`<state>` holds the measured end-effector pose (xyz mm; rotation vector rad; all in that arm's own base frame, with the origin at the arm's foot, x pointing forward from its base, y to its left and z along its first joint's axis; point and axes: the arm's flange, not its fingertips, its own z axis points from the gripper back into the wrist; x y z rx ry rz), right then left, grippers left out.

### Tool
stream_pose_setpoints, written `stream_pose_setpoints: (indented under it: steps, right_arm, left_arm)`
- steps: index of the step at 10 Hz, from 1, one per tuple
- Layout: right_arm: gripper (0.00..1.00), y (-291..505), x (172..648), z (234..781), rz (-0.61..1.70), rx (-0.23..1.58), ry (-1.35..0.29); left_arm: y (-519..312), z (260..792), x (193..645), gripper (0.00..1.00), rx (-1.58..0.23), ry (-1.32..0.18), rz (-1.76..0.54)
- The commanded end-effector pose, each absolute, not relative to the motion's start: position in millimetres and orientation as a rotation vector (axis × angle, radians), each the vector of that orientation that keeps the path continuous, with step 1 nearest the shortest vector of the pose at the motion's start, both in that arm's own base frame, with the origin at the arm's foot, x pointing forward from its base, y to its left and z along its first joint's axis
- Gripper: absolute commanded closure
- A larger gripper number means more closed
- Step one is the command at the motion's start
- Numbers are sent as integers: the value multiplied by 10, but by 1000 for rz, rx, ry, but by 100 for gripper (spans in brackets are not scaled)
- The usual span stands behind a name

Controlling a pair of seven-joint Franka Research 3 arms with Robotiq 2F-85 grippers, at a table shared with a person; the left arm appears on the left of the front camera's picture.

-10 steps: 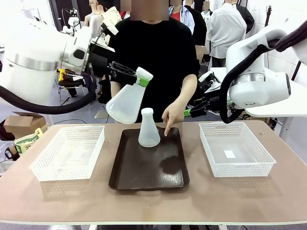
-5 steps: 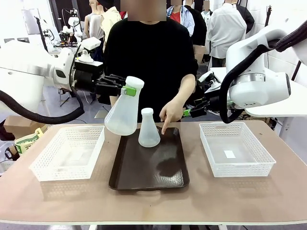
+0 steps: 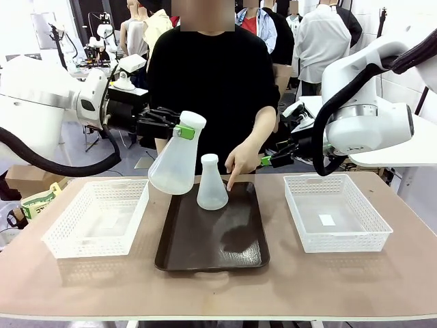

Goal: Prepare the laboratory tools.
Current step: Place the picked Big flask upright in the Handle tray as directed by the person.

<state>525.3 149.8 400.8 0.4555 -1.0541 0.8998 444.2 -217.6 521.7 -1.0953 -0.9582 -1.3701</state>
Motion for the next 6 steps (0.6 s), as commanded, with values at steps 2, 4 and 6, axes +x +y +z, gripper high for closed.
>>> stream_pose_setpoints:
  steps: [2, 4, 6]
  right_arm:
    - [0, 1496, 5246, 4008, 898, 456, -1053]
    - [0, 1496, 5246, 4008, 898, 456, -1053]
    - [0, 1496, 5246, 4008, 898, 456, -1053]
  left_arm:
    - [-2334, 4815, 4577, 100, -1204, -977, -1391]
    - [-2449, 4328, 4677, 100, -1189, -1121, -1378]
    - [-2570, 3997, 4724, 100, -1214, -1166, -1436]
